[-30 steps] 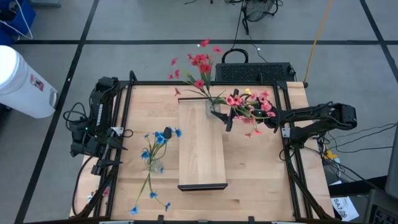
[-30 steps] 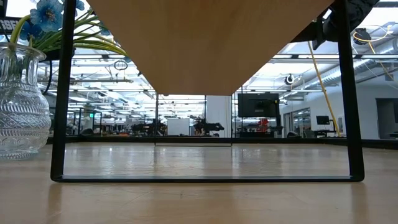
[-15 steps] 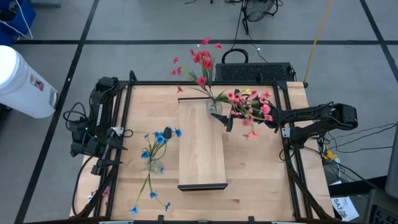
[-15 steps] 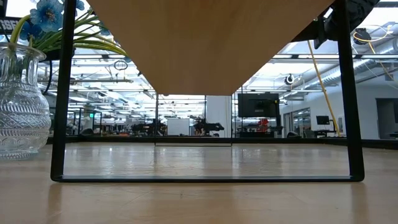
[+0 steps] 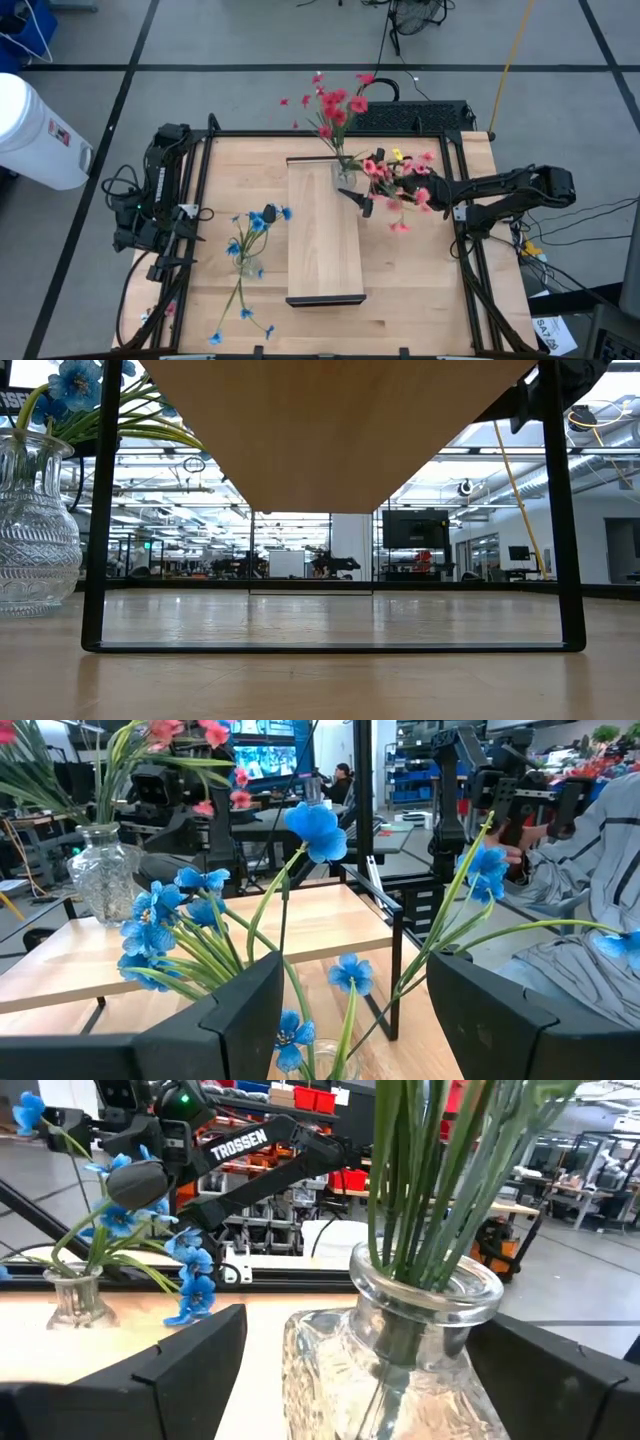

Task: Pick and place flowers into a vace then onto a shelf
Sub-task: Put the right transparent vase on the shelf

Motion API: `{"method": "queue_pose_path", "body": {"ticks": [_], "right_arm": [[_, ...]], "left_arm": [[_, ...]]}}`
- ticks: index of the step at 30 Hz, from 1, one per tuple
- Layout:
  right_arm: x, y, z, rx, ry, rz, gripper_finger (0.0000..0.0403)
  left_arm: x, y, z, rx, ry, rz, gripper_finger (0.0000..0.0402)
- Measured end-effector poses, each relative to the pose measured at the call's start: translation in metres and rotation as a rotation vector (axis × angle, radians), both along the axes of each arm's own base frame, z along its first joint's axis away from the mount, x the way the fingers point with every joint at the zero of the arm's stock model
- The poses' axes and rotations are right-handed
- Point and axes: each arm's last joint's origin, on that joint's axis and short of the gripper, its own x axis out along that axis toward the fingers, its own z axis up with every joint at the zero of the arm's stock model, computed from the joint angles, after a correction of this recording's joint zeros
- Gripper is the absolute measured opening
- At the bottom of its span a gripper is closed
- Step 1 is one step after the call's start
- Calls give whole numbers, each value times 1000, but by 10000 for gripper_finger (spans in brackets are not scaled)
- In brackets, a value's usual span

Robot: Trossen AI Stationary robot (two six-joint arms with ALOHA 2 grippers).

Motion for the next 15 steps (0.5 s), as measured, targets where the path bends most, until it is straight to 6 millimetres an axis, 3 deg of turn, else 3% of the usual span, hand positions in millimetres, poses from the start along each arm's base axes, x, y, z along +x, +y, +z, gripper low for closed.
{"method": "queue_pose_path", "body": {"ticks": [15], "right_arm": [[1,8,1,-56,0,-61,354]], "left_arm": [[0,0,0,0,0,0,250]]}}
